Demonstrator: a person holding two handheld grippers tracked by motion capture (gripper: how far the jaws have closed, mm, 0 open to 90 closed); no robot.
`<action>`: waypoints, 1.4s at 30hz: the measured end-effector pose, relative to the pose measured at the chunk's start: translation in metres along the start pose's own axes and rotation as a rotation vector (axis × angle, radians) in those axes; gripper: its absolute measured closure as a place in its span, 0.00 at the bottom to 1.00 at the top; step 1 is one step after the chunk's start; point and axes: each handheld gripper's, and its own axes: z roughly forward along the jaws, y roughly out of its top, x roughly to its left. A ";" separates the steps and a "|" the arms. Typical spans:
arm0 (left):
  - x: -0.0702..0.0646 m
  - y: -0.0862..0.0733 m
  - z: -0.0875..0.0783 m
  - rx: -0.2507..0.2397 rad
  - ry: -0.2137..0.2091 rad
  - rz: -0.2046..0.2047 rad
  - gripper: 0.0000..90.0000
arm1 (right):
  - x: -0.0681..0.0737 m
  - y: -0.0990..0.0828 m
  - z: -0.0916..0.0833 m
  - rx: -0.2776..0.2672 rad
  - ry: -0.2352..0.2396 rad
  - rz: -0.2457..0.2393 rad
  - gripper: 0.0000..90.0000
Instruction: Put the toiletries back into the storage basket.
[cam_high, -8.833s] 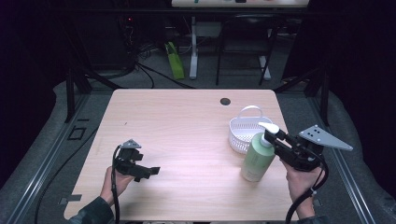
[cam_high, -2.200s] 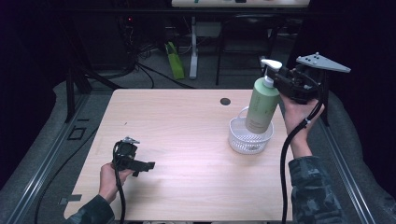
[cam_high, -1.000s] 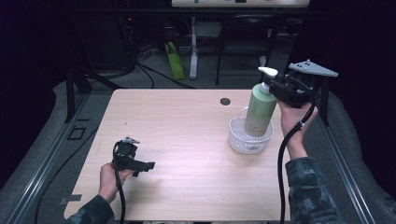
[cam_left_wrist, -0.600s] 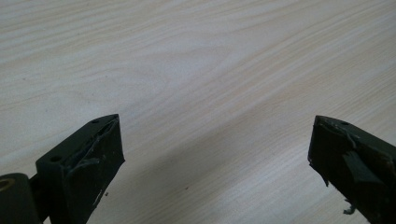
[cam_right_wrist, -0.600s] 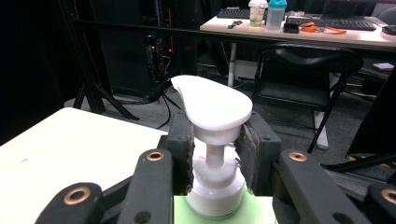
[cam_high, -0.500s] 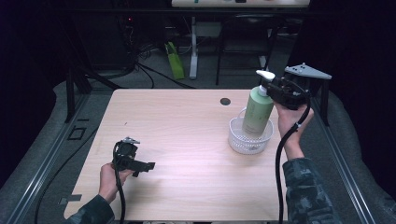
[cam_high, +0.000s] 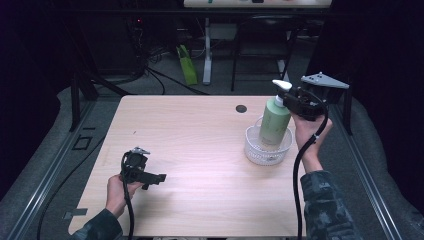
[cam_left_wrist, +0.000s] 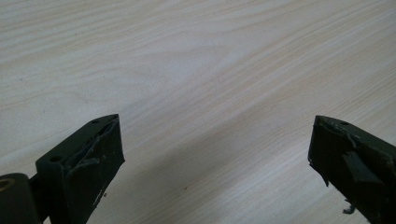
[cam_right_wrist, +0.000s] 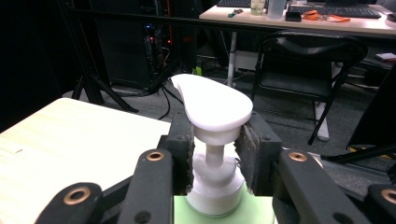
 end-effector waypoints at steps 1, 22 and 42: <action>0.000 0.000 0.000 0.001 -0.001 0.002 0.04 | 0.000 -0.001 0.000 0.002 0.000 -0.002 0.75; 0.000 0.000 0.000 0.000 -0.006 0.001 0.04 | 0.001 -0.013 0.008 0.027 -0.003 -0.005 0.75; 0.000 0.000 0.000 0.001 -0.007 0.003 0.04 | -0.001 -0.027 0.011 0.055 -0.007 0.001 0.75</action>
